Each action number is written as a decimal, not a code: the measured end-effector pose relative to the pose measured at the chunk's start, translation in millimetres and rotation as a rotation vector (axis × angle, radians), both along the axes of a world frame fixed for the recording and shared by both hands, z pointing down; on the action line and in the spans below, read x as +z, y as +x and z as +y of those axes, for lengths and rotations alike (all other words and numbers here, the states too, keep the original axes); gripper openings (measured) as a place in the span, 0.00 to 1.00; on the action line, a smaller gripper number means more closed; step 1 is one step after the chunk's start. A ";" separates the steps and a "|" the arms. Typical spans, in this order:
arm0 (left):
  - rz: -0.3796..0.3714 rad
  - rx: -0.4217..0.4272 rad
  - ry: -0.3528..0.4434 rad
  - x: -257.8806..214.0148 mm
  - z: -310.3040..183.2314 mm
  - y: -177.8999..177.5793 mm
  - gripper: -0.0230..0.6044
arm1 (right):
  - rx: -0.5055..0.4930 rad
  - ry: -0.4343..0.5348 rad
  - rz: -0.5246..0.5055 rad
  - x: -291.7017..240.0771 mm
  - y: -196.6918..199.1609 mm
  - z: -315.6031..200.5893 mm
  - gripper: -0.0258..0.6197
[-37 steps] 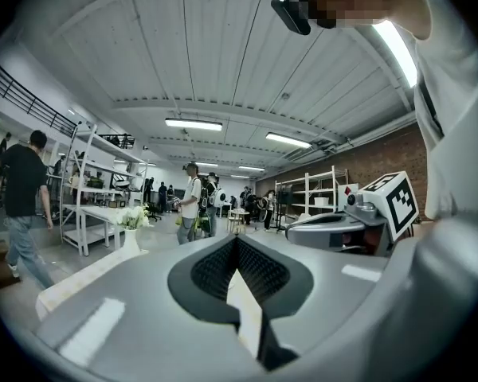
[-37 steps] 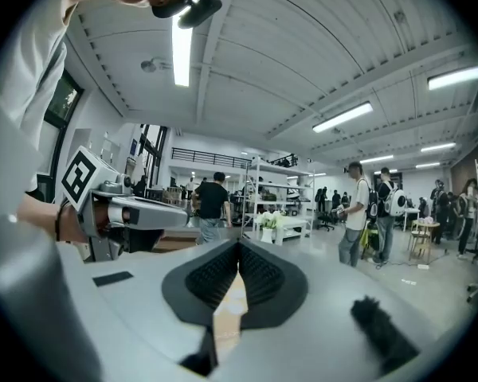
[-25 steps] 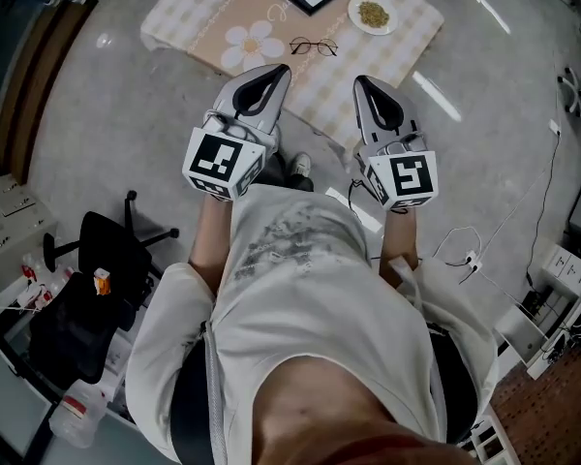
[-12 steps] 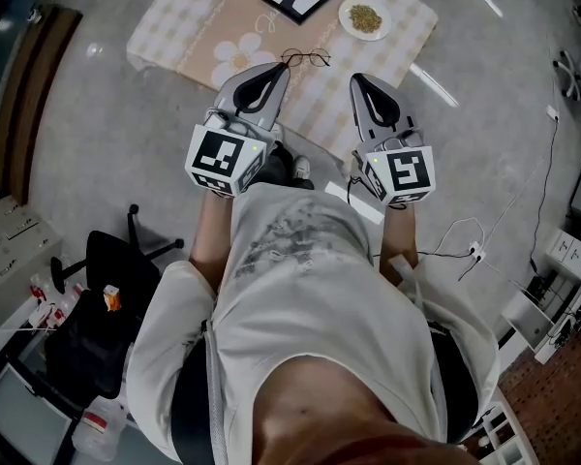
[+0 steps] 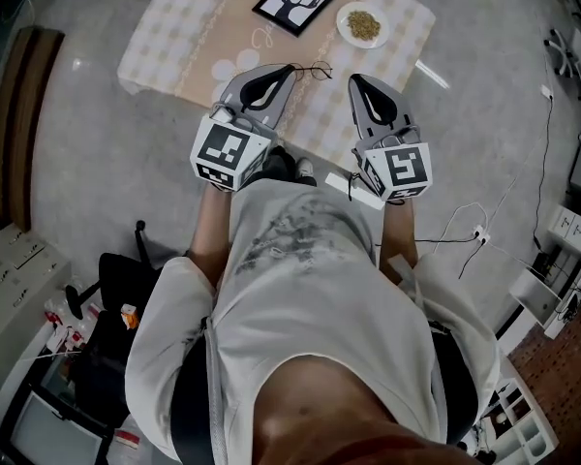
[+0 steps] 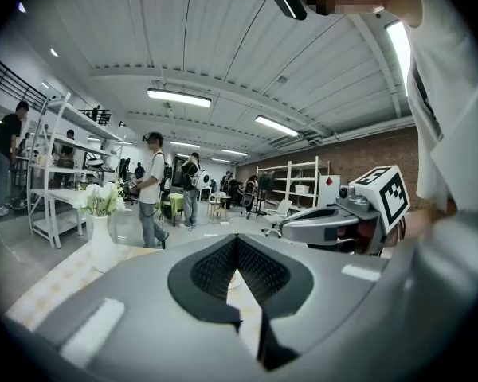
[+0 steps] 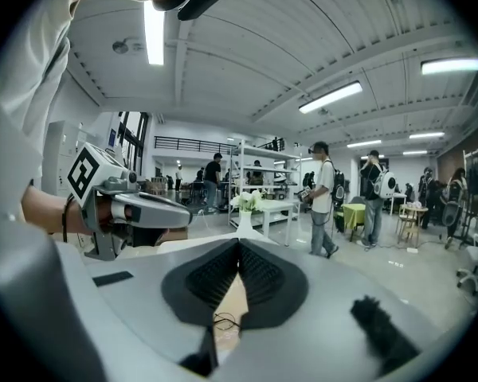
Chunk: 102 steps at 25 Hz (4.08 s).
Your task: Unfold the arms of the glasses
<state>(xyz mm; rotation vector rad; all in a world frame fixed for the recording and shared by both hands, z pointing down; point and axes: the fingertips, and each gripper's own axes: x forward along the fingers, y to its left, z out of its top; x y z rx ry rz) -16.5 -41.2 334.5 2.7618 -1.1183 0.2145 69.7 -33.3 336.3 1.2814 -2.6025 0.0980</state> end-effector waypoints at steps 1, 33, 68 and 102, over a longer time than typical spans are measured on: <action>-0.003 0.016 -0.003 2.8 -3.9 -0.6 0.05 | 0.009 -0.002 0.002 1.8 -1.5 -3.4 0.07; -0.152 0.241 -0.185 105.9 -58.5 1.5 0.05 | 0.115 -0.219 0.166 98.8 -6.1 -41.3 0.07; -0.414 0.367 -0.323 217.2 -74.5 46.4 0.15 | 0.054 -0.424 0.189 183.6 25.6 -68.7 0.20; -0.662 0.562 -0.408 295.2 -56.1 65.7 0.22 | 0.039 -0.527 0.195 216.8 31.5 -59.8 0.26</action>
